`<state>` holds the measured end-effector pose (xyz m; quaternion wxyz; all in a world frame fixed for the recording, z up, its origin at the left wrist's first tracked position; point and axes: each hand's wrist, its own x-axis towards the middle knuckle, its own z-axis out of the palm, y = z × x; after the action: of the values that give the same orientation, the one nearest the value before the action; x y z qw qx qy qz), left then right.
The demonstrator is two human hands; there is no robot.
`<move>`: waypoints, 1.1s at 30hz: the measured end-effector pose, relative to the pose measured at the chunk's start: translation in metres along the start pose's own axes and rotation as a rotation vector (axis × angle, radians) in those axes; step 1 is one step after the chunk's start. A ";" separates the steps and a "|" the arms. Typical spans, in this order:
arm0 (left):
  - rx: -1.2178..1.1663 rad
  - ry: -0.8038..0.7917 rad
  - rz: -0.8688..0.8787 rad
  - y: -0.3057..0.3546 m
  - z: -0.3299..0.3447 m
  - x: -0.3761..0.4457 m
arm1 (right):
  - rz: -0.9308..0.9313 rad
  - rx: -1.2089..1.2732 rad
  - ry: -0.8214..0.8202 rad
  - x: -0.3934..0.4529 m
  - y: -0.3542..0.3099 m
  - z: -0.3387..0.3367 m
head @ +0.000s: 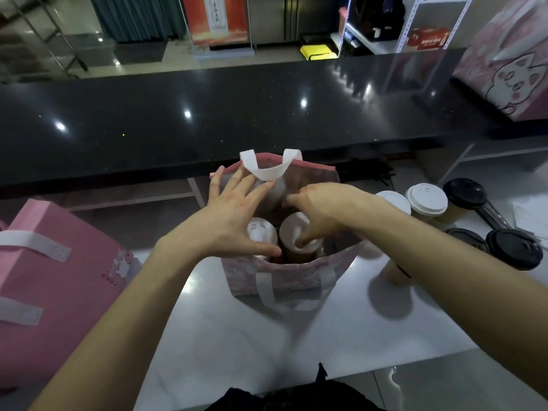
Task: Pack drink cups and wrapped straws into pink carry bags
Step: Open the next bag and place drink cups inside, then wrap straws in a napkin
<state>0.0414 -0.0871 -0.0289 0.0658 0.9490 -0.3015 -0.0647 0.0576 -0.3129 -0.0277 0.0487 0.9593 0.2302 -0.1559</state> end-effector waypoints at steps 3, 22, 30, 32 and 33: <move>0.015 0.108 -0.007 0.011 -0.021 -0.004 | 0.021 0.224 0.170 -0.037 0.015 -0.020; 0.102 0.154 -0.078 0.250 0.022 0.171 | 0.502 0.362 0.308 -0.205 0.331 0.103; 0.010 0.081 -0.253 0.344 0.067 0.227 | 0.677 0.494 0.153 -0.202 0.450 0.225; -0.005 0.075 -0.278 0.359 0.074 0.234 | 0.664 0.508 0.097 -0.195 0.455 0.247; -0.007 0.069 -0.281 0.365 0.077 0.238 | 0.656 0.514 0.079 -0.191 0.457 0.257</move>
<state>0.0162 -0.5272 -0.0643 0.0695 0.9833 -0.1629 -0.0417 0.0338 -0.8434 -0.1993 -0.1540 0.9680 -0.1325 -0.1474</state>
